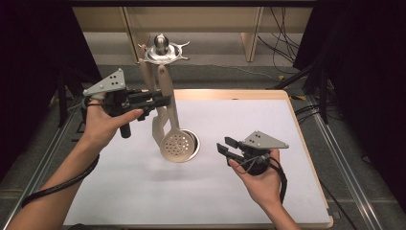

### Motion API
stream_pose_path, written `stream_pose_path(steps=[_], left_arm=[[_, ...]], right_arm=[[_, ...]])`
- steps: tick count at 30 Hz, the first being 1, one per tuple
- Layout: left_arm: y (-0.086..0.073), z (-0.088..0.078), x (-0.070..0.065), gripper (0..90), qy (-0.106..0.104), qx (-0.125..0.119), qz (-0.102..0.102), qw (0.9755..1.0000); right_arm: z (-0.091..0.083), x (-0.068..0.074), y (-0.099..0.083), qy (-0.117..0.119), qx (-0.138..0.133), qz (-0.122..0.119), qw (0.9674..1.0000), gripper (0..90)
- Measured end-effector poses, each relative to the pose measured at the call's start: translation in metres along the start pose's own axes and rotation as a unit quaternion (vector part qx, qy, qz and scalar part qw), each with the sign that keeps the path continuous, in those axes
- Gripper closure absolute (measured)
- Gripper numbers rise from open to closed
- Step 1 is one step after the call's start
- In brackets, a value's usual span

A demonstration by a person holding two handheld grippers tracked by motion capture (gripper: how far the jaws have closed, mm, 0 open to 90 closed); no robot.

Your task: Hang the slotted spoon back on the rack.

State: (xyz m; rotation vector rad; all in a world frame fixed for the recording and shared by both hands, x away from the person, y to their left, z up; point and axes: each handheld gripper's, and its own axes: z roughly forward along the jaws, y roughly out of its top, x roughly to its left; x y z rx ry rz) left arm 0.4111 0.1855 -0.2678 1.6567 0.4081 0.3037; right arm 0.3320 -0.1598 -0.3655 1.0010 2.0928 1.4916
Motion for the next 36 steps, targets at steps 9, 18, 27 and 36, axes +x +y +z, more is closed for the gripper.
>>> stream_pose_path(steps=[9,18,27,36], left_arm=[[-0.0028,0.0026,0.0069,74.4,0.0,-0.002,-0.012,0.9999],[-0.0028,0.0066,0.0084,74.2,-0.004,-0.005,-0.023,0.9997],[-0.0023,0.0078,0.0088,74.3,-0.006,-0.005,-0.032,0.9995],[-0.0066,0.0054,0.0073,67.5,0.008,-0.014,-0.035,0.9992]], right_arm=[[0.0008,0.0003,-0.0008,-0.005,-0.006,0.005,1.0,62.5],[-0.0003,-0.0004,-0.0015,0.002,0.003,0.012,0.9999,62.3],[-0.0001,-0.0015,-0.0015,0.002,0.001,0.005,1.0,62.1],[-0.001,-0.0032,-0.0017,-0.009,-0.001,-0.005,0.9999,61.3]])
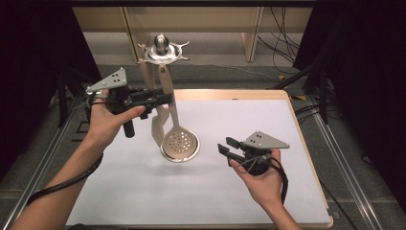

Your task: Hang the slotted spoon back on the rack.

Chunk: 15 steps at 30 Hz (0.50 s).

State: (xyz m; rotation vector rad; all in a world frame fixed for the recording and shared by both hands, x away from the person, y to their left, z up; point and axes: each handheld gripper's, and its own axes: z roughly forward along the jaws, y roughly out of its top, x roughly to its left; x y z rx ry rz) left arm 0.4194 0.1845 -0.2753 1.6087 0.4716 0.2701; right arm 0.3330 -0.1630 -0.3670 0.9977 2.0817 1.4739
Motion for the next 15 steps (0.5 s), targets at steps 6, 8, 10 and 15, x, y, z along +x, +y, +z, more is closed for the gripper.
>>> stream_pose_path(steps=[6,8,10,15], left_arm=[[-0.008,-0.011,-0.006,58.4,0.042,-0.014,0.014,0.9989],[-0.011,-0.018,-0.01,56.7,0.058,-0.02,0.02,0.9979],[-0.014,-0.024,-0.013,55.9,0.067,-0.025,0.026,0.9971],[-0.026,-0.038,-0.021,54.1,0.083,-0.027,0.037,0.9955]], right_arm=[[-0.002,-0.003,-0.002,0.003,0.013,0.015,0.9998,60.3],[-0.002,-0.004,-0.002,0.001,0.006,0.007,1.0,60.1],[-0.003,-0.005,-0.003,0.0,0.005,0.014,0.9999,59.9],[-0.005,-0.009,-0.005,-0.009,0.007,0.001,0.9999,59.5]])
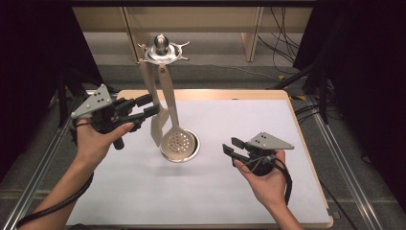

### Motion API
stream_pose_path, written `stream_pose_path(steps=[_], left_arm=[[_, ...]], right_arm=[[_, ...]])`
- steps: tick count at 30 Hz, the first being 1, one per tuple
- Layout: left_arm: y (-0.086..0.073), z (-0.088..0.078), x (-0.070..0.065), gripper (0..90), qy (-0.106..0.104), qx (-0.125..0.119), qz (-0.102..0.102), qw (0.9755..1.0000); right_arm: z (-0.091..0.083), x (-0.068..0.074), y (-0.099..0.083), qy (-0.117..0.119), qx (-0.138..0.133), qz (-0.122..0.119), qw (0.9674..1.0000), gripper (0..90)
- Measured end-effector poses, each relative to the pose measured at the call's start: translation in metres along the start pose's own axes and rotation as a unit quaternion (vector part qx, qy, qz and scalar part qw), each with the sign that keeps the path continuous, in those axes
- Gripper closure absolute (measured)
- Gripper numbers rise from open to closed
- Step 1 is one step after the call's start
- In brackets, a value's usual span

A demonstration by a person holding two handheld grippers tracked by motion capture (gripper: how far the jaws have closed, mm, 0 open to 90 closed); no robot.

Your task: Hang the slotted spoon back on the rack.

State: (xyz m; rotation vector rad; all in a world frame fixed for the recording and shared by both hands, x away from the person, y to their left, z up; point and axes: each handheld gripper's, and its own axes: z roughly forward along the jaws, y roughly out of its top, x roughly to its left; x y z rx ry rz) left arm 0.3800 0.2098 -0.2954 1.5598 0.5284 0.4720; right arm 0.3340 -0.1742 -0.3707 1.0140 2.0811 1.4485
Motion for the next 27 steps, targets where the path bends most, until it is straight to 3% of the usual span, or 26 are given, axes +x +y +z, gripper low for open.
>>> stream_pose_path(steps=[2,7,8,11,13,15,16,20,21,23,27], left_arm=[[-0.007,-0.006,-0.001,53.5,0.008,-0.001,-0.002,1.0],[-0.022,-0.017,0.002,52.7,0.027,0.005,0.0,0.9996],[-0.025,-0.019,0.002,52.5,0.03,0.008,0.002,0.9995],[-0.03,-0.022,0.003,51.7,0.036,0.011,0.002,0.9993],[-0.033,-0.024,0.004,51.3,0.04,0.011,0.0,0.9991],[-0.036,-0.025,0.006,51.2,0.047,0.009,-0.005,0.9988],[-0.036,-0.025,0.006,51.2,0.05,0.009,-0.005,0.9987],[-0.039,-0.024,0.007,51.1,0.052,0.006,-0.012,0.9986],[-0.039,-0.024,0.007,51.1,0.052,0.007,-0.011,0.9985],[-0.041,-0.023,0.009,51.1,0.053,0.006,-0.012,0.9985],[-0.045,-0.021,0.011,51.1,0.054,0.013,-0.015,0.9983]], right_arm=[[-0.002,0.002,-0.002,-0.001,0.009,0.026,0.9996,59.3],[-0.002,-0.003,-0.004,-0.004,0.005,0.011,0.9999,59.2],[-0.003,-0.002,-0.005,-0.004,0.009,0.024,0.9997,59.1],[-0.001,-0.005,-0.006,-0.003,0.007,0.012,0.9999,59.0],[-0.002,-0.004,-0.007,-0.002,0.008,0.025,0.9996,58.9],[-0.004,-0.006,-0.007,-0.011,0.007,0.02,0.9997,58.7],[-0.004,-0.005,-0.008,-0.009,0.008,0.031,0.9994,58.6],[-0.003,-0.008,-0.01,-0.007,0.007,0.019,0.9998,58.2],[-0.003,-0.006,-0.011,-0.006,0.007,0.034,0.9994,58.2],[-0.002,-0.008,-0.012,-0.008,0.006,0.022,0.9997,58.1],[-0.001,-0.008,-0.014,-0.004,0.013,0.029,0.9995,57.9]])
